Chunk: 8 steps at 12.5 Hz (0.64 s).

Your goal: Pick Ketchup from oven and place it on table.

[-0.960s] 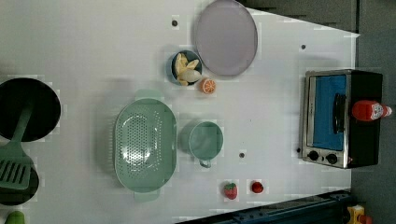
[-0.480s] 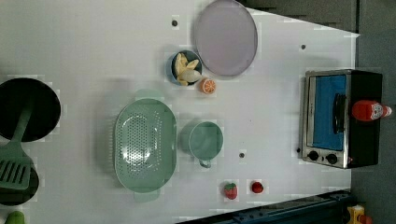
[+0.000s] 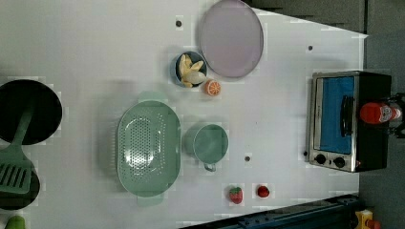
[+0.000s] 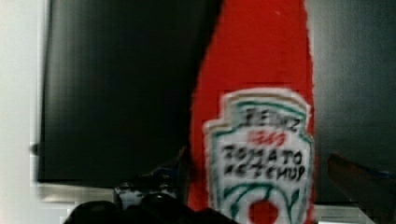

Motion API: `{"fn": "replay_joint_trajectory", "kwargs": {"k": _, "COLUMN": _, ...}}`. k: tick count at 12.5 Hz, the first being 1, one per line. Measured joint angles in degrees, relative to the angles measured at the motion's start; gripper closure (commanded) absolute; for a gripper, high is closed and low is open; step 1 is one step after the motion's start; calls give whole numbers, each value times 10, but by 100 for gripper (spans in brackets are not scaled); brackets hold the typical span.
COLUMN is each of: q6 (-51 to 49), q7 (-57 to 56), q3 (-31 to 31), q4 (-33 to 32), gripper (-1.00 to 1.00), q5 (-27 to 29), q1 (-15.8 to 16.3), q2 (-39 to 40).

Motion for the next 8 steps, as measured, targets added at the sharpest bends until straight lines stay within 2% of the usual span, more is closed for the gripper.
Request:
{"fn": "replay_joint_trajectory", "kwargs": {"k": 3, "q6": 3, "q7": 0, "q3": -9, "q4": 13, "gripper": -100, "q5": 24, "q1": -9, "q2": 25}}
{"fn": "replay_joint_trajectory", "kwargs": {"k": 4, "q6": 5, "q7": 0, "q3": -8, "q4": 14, "gripper": -92, "q5": 32, "q1": -13, "q2": 26}}
{"fn": "replay_joint_trajectory", "kwargs": {"k": 6, "q6": 8, "q7": 0, "q3": -10, "q4": 11, "gripper": -43, "q5": 30, "q1": -18, "q2": 23}}
{"fn": "replay_joint_trajectory", "kwargs": {"k": 7, "q6": 16, "q7": 0, "q3": -15, "q4": 12, "gripper": -27, "q5": 35, "q1": -17, "q2": 25}}
{"fn": "replay_joint_trajectory", "kwargs": {"k": 8, "q6": 11, "q7": 0, "q3": -14, "q4": 12, "gripper": -27, "q5": 38, "q1": -21, "q2": 24}}
